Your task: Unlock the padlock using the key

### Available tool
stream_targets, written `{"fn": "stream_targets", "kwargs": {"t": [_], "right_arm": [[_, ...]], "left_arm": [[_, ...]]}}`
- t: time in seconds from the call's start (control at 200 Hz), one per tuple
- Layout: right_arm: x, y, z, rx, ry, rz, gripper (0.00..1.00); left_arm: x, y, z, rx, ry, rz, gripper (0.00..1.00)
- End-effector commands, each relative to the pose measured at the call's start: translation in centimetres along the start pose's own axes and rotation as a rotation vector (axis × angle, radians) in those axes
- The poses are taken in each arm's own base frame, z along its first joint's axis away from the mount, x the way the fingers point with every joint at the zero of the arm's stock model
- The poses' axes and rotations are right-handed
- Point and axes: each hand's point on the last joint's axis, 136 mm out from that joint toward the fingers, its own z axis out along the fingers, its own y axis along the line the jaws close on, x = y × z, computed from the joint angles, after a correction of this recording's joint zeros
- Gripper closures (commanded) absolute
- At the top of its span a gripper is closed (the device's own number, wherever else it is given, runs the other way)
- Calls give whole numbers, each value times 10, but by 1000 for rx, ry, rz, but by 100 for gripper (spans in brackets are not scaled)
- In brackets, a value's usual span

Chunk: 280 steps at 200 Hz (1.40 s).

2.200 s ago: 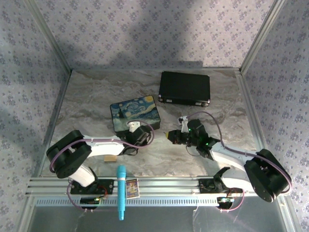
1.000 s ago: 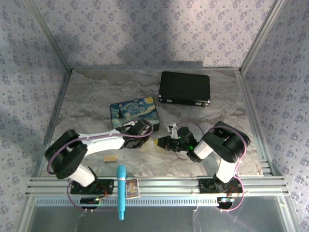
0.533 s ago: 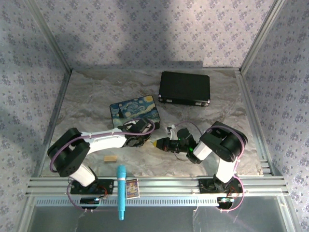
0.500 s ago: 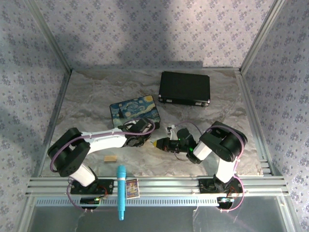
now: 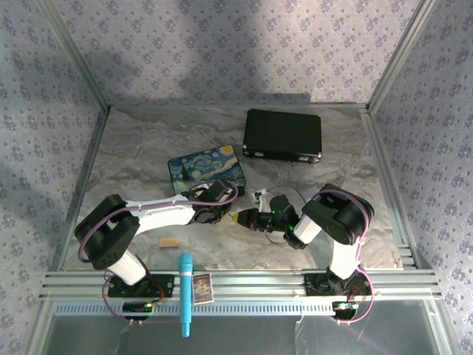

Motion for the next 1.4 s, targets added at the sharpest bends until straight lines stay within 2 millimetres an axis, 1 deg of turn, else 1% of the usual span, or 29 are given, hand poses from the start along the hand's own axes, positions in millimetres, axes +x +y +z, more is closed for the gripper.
{"fn": "stream_targets", "kwargs": {"t": [0.0, 0.06, 0.195, 0.33, 0.445, 0.58, 0.805, 0.919, 1.029, 1.104, 1.239, 1.279, 1.329, 1.394], "right_arm": [[-9, 2, 5, -20, -28, 10, 100], [-12, 2, 7, -31, -35, 23, 100], [-17, -1, 10, -24, -54, 29, 100], [-18, 0, 7, -33, -66, 25, 100], [-22, 0, 4, -28, -91, 29, 100], [-28, 1, 0, -35, -110, 29, 100], [-21, 7, 1, -45, -97, 18, 100], [-21, 2, -3, -30, -114, 25, 100], [-25, -1, -9, -22, -139, 35, 100], [-27, 2, -6, -31, -134, 33, 100], [-25, 11, 6, -64, -113, 30, 100], [-24, 13, 9, -69, -108, 28, 100], [-22, 13, 12, -70, -99, 24, 100], [-20, 10, 12, -58, -100, 31, 100]], "left_arm": [[11, 4, 9, -26, 63, -122, 90], [13, 1, 9, -19, 72, -121, 90], [15, 2, 11, -19, 82, -129, 90], [15, 7, 12, -32, 81, -128, 90], [18, 7, 13, -33, 88, -129, 90], [17, 7, 11, -40, 74, -128, 90], [12, 12, 12, -68, 45, -123, 90], [10, 13, 12, -77, 30, -118, 90], [11, 13, 12, -84, 34, -114, 90], [10, 12, 10, -83, 24, -106, 90], [15, 5, 12, -63, 45, -103, 90], [15, 5, 12, -71, 44, -100, 90], [15, 7, 12, -74, 41, -101, 90], [15, 9, 13, -77, 40, -110, 90]]}}
